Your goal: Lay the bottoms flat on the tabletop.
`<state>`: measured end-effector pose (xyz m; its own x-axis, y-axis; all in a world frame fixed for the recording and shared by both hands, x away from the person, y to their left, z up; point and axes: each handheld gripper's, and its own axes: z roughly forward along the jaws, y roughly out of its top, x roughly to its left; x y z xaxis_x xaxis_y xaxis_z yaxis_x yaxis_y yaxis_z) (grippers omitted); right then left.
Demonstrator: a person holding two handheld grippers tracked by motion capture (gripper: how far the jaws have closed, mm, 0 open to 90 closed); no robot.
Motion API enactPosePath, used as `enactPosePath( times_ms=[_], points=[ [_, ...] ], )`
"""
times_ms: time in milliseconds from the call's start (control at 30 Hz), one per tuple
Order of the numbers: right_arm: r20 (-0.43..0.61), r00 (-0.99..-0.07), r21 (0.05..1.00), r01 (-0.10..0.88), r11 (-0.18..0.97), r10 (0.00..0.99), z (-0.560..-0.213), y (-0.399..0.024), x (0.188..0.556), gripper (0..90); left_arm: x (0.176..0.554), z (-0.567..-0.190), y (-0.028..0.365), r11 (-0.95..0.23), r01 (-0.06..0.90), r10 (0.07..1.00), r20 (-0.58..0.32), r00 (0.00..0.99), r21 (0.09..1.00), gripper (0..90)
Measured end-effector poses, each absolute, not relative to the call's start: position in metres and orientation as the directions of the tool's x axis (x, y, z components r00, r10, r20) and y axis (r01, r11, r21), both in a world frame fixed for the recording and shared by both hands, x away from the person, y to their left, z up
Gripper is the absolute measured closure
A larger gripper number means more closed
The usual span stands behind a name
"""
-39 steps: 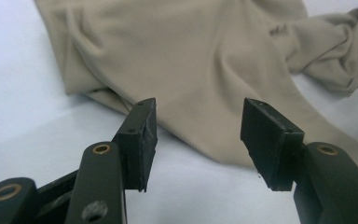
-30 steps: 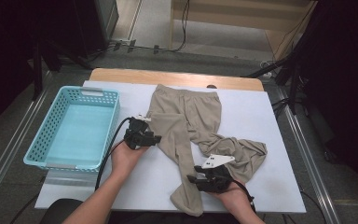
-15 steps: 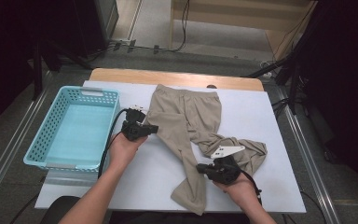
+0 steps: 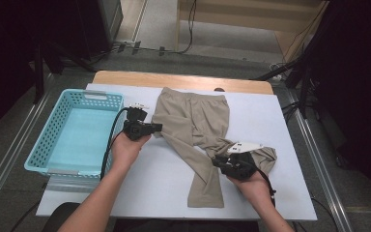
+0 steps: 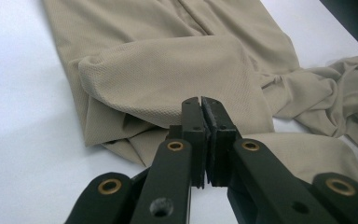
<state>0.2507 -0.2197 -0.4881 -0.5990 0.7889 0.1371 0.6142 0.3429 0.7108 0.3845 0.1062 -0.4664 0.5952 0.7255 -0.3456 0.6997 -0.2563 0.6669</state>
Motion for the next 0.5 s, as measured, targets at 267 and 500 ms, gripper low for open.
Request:
enactPosePath(
  times_ms=[267,500],
  points=[
    [0.168,-0.693,0.684,0.594,0.424,0.701,-0.505,-0.177,0.226,57.7,0.385,-0.468,0.104,-0.260,0.694,0.716,-0.348,0.605,0.672,88.5],
    [0.069,-0.702,0.698,0.542,0.469,0.709,-0.524,-0.166,0.216,61.6,0.386,-0.468,0.106,-0.259,0.697,0.720,-0.347,0.601,0.669,88.5]
  ],
)
